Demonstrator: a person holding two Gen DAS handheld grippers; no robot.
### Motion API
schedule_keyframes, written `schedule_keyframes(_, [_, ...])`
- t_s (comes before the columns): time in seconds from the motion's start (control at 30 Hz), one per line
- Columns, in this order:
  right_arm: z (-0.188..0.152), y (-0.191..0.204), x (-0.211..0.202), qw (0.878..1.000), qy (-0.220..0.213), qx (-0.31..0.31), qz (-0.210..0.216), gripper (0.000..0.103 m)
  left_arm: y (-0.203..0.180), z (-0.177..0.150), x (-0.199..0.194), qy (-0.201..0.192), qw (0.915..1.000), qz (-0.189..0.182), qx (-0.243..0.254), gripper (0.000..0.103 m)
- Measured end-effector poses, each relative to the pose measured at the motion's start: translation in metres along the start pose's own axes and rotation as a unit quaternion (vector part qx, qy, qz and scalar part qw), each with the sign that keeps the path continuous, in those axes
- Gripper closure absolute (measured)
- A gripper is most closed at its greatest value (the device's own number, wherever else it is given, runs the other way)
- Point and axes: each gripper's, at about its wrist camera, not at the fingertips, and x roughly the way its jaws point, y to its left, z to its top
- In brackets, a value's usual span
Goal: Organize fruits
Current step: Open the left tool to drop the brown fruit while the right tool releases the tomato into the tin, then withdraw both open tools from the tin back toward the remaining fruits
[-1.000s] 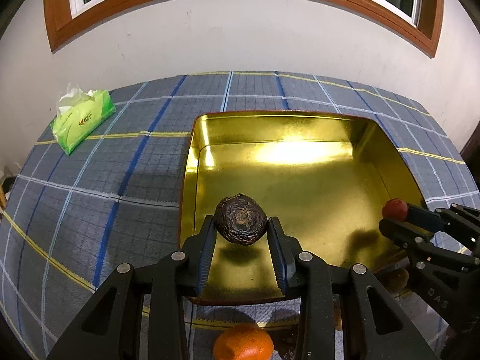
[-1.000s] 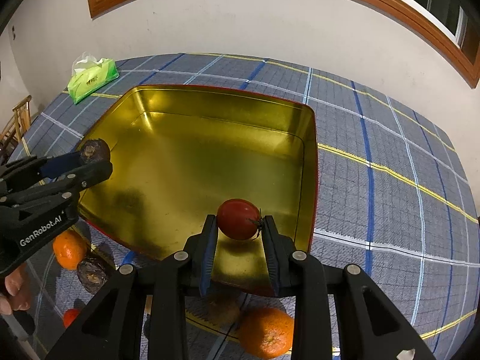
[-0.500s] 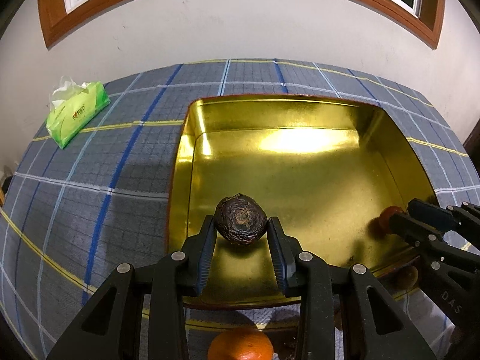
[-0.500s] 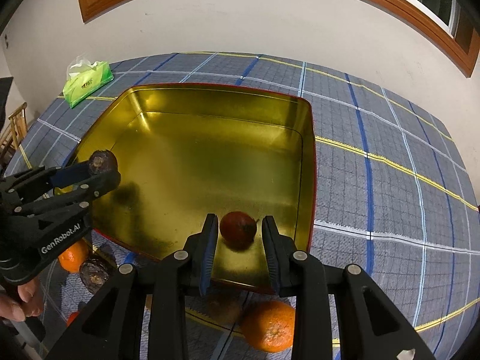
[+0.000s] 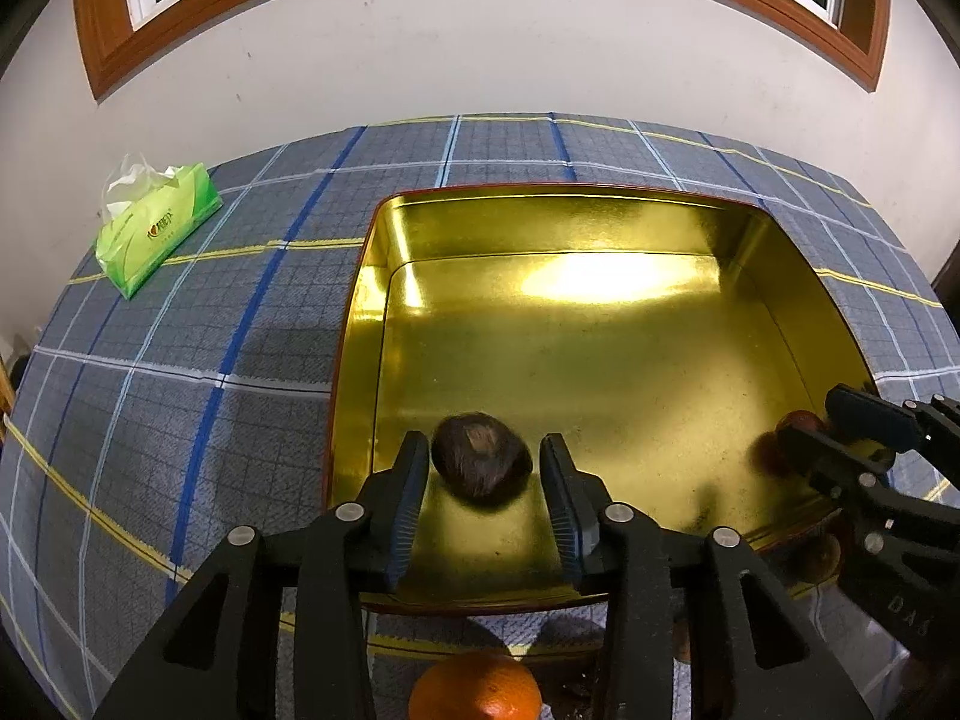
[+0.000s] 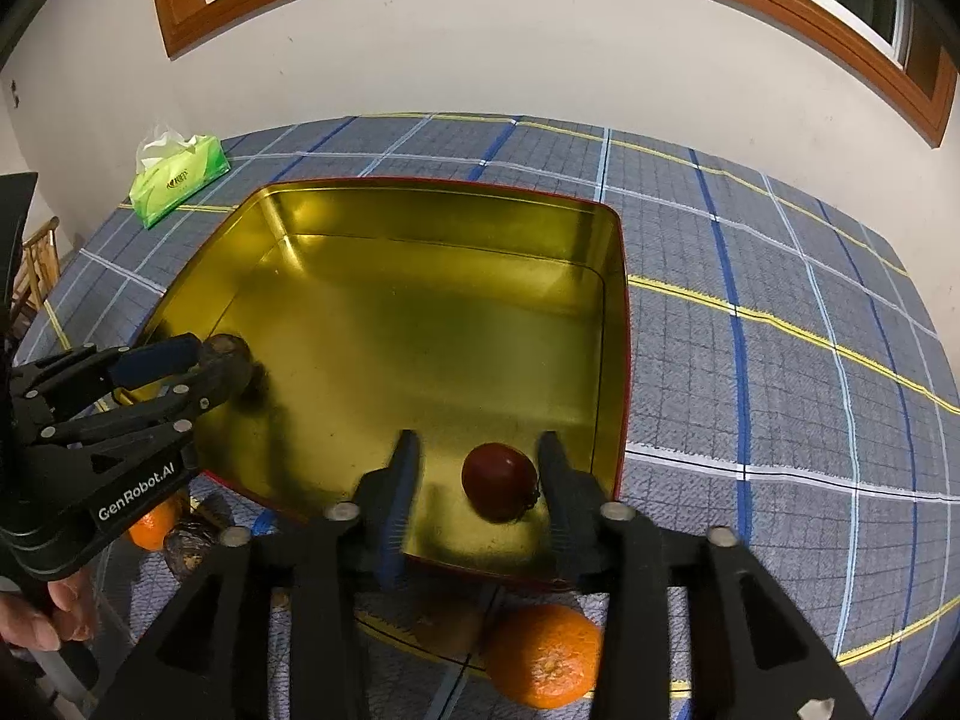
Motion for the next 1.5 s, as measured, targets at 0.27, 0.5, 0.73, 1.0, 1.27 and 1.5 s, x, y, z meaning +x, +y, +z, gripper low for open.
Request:
schedule_keyframes(0.27, [-0.003, 0.002, -0.013, 1.0, -0.008, -0.004, 0.002, 0.061, 0.002, -0.005, -0.017, -0.011, 0.9999, -0.004, -0.005, 0.057])
schedule_keyframes(0.5, [-0.017, 0.013, -0.044, 0.999, -0.027, -0.017, 0.004, 0.061, 0.007, -0.024, -0.053, -0.035, 0.9993, -0.007, -0.013, 0.057])
schedule_keyframes(0.73, [-0.055, 0.027, -0.074, 0.999, -0.029, -0.02, 0.023, 0.061, 0.02, -0.069, -0.096, -0.049, 0.9984, -0.007, -0.028, 0.057])
schedule_keyframes(1.0, [-0.115, 0.051, -0.088, 0.998, 0.002, -0.027, 0.052, 0.061, 0.039, -0.128, -0.111, -0.034, 0.9982, 0.008, -0.048, 0.057])
schedule_keyframes(1.27, [-0.148, 0.081, -0.084, 0.996, 0.025, -0.056, 0.06, 0.061, 0.054, -0.165, -0.114, -0.021, 0.9974, 0.018, -0.066, 0.057])
schedule_keyframes(1.5, [-0.146, 0.099, -0.075, 0.996, 0.025, -0.074, 0.053, 0.061, 0.062, -0.17, -0.115, -0.023, 0.9969, 0.02, -0.073, 0.057])
